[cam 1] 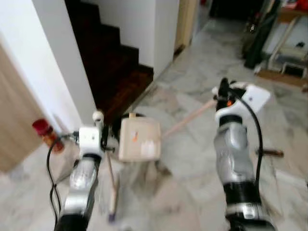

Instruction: Sweep floor

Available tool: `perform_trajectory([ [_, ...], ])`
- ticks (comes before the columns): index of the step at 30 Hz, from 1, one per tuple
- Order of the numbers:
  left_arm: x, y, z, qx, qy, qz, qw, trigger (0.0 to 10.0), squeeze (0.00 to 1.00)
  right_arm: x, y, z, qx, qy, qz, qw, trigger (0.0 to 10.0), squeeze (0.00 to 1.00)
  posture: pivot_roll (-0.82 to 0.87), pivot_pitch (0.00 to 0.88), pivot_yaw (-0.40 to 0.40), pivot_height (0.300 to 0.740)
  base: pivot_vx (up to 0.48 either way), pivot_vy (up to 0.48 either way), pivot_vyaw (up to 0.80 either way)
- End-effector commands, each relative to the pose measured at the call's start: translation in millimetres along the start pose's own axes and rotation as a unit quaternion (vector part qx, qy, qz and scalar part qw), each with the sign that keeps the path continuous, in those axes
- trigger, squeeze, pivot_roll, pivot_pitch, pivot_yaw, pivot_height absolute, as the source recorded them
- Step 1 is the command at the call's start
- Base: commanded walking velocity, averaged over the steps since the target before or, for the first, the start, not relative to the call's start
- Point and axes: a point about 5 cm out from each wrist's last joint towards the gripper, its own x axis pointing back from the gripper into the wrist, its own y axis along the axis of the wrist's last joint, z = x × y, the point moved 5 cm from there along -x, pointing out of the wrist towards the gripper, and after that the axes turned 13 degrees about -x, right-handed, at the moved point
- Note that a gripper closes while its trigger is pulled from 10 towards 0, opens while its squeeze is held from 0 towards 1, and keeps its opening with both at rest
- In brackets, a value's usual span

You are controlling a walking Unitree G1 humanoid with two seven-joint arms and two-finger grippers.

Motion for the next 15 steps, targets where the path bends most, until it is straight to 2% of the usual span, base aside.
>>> perform_trajectory([
  [1, -5.8, 16.9, -2.2, 0.001, 0.0, -0.03, 1.0, 10.0, 0.0, -3.7, 20.6, 2.9, -0.004, 0.004, -0.04, 0.999, 10.0, 0.0, 0.03, 0.016, 0.018, 0.74, 0.292, 0.0, 0.0],
  [6, -6.0, 17.5, -4.4, 0.002, -0.004, -0.03, 1.0, 10.0, 0.0, -2.4, 22.5, 5.6, 0.004, 0.013, -0.045, 0.999, 10.0, 0.0, 0.03, 0.001, 0.02, 0.74, 0.295, 0.0, 0.0],
  [9, -8.1, 19.1, -5.6, 0.001, -0.006, -0.031, 0.999, 10.0, 0.0, -3.0, 26.6, 13.2, 0.006, 0.031, -0.055, 0.998, 10.0, 0.0, 0.03, 0.0, 0.022, 0.74, 0.294, 0.0, 0.0],
  [15, -9.2, 20.4, -3.8, 0.001, -0.003, -0.033, 0.999, 10.0, 0.0, -3.0, 29.1, 19.8, 0.003, 0.045, -0.06, 0.997, 10.0, 0.0, 0.03, 0.006, 0.016, 0.74, 0.294, 0.0, 0.66],
])
